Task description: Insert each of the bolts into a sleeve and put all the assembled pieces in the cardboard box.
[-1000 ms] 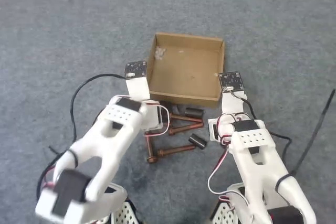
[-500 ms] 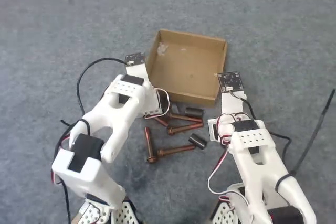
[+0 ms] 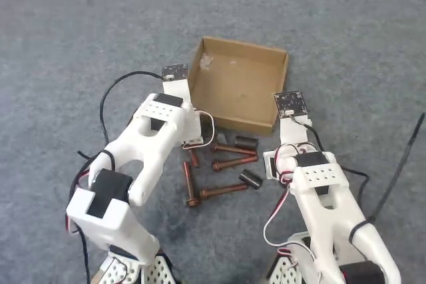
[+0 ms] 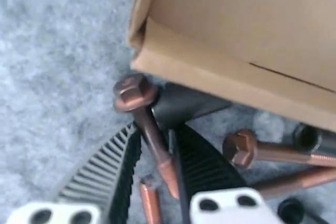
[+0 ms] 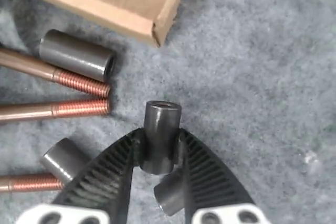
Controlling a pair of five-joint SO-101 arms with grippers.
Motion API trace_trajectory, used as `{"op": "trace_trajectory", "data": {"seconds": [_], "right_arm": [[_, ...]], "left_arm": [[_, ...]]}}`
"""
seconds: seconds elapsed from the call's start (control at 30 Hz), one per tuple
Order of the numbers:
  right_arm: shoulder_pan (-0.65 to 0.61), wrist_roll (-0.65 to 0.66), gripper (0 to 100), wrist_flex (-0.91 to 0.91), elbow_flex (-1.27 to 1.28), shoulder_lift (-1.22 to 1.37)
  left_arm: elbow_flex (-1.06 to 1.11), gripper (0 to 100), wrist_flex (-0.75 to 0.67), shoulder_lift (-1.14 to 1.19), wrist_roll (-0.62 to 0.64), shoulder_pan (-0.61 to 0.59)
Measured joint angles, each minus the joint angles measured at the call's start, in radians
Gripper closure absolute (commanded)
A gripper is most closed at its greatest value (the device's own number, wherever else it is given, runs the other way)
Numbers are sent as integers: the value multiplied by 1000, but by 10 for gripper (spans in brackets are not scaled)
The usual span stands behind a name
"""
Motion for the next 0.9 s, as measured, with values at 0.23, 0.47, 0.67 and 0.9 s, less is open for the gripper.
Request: {"op": "trace_trajectory", "data": {"seconds": [0.23,0.47,0.67,0.9], "right_arm": [[0,0,989,0,0,0],[0,0,990,0,0,0],[0,0,991,0,0,0],[0,0,991,0,0,0]], "left_arm": [[112,962,-38,-98,-35,-14],[242,962,-92,-256,-97,-17],[264,966,-94,-316,-109,-17],[264,975,-94,-318,-110,-20]]}}
